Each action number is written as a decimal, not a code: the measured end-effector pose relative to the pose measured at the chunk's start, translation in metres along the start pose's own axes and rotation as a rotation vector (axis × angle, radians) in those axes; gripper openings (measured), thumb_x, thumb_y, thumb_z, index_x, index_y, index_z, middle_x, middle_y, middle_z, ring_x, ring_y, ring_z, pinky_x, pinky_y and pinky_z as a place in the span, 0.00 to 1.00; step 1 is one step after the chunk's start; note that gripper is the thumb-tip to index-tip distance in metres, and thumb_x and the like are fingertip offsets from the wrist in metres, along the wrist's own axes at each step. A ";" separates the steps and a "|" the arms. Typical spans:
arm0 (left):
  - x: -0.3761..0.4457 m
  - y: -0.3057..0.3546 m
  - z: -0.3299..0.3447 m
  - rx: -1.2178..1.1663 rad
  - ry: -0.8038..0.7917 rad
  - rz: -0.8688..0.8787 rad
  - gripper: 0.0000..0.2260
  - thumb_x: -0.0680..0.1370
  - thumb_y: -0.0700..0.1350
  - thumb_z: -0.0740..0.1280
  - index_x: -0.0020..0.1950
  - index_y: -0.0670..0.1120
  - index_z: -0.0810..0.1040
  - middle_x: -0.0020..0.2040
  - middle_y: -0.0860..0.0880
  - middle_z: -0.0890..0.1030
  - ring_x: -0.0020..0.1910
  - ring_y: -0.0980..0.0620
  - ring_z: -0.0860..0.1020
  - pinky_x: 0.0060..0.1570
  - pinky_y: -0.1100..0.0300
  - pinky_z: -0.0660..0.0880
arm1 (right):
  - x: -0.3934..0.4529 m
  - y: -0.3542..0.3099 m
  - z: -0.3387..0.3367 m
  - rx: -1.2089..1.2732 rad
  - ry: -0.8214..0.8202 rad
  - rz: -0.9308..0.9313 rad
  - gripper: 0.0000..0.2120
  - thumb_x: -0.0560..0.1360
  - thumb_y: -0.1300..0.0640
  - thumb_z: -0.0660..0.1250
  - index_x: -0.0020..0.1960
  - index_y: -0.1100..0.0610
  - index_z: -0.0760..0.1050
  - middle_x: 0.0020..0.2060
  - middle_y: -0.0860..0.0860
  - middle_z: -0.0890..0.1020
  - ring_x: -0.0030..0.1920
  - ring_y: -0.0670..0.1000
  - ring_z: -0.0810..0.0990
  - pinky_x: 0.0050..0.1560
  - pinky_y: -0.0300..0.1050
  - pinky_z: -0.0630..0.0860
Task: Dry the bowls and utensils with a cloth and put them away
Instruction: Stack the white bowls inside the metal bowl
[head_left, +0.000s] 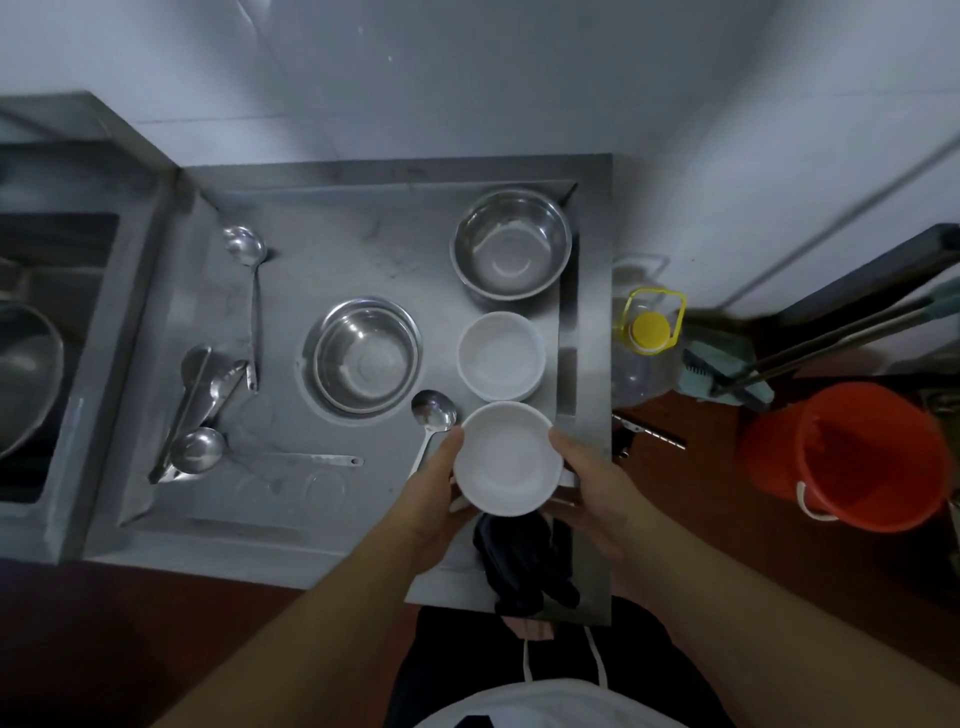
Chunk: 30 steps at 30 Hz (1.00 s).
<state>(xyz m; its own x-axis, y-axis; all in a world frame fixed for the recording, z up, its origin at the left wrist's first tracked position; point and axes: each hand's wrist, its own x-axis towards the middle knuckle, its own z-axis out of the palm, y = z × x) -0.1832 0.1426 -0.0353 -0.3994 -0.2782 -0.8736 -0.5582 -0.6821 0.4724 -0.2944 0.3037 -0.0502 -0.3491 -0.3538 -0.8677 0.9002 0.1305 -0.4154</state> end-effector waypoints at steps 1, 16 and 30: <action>-0.007 0.003 0.002 -0.003 -0.003 0.013 0.24 0.79 0.66 0.65 0.66 0.52 0.82 0.57 0.48 0.88 0.57 0.47 0.87 0.62 0.47 0.82 | -0.007 -0.007 0.001 -0.014 -0.009 -0.010 0.15 0.80 0.44 0.71 0.62 0.51 0.82 0.61 0.52 0.85 0.58 0.57 0.85 0.41 0.45 0.84; 0.007 0.171 0.040 0.057 -0.091 0.191 0.30 0.74 0.70 0.68 0.67 0.52 0.81 0.57 0.49 0.88 0.57 0.47 0.87 0.51 0.51 0.85 | 0.003 -0.157 0.066 -0.082 -0.009 -0.231 0.23 0.70 0.34 0.76 0.55 0.49 0.86 0.49 0.49 0.89 0.48 0.55 0.89 0.47 0.53 0.87; 0.171 0.265 0.087 0.152 -0.112 0.090 0.31 0.79 0.71 0.66 0.65 0.46 0.81 0.53 0.45 0.89 0.55 0.45 0.86 0.45 0.53 0.85 | 0.153 -0.238 0.108 0.031 0.182 -0.228 0.28 0.77 0.31 0.68 0.66 0.51 0.77 0.62 0.53 0.83 0.62 0.55 0.82 0.67 0.56 0.80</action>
<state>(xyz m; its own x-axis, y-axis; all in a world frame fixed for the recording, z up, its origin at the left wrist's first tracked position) -0.4628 -0.0263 -0.0495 -0.5265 -0.2510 -0.8123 -0.6166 -0.5451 0.5681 -0.5346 0.1186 -0.0547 -0.5815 -0.1980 -0.7891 0.8000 0.0371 -0.5988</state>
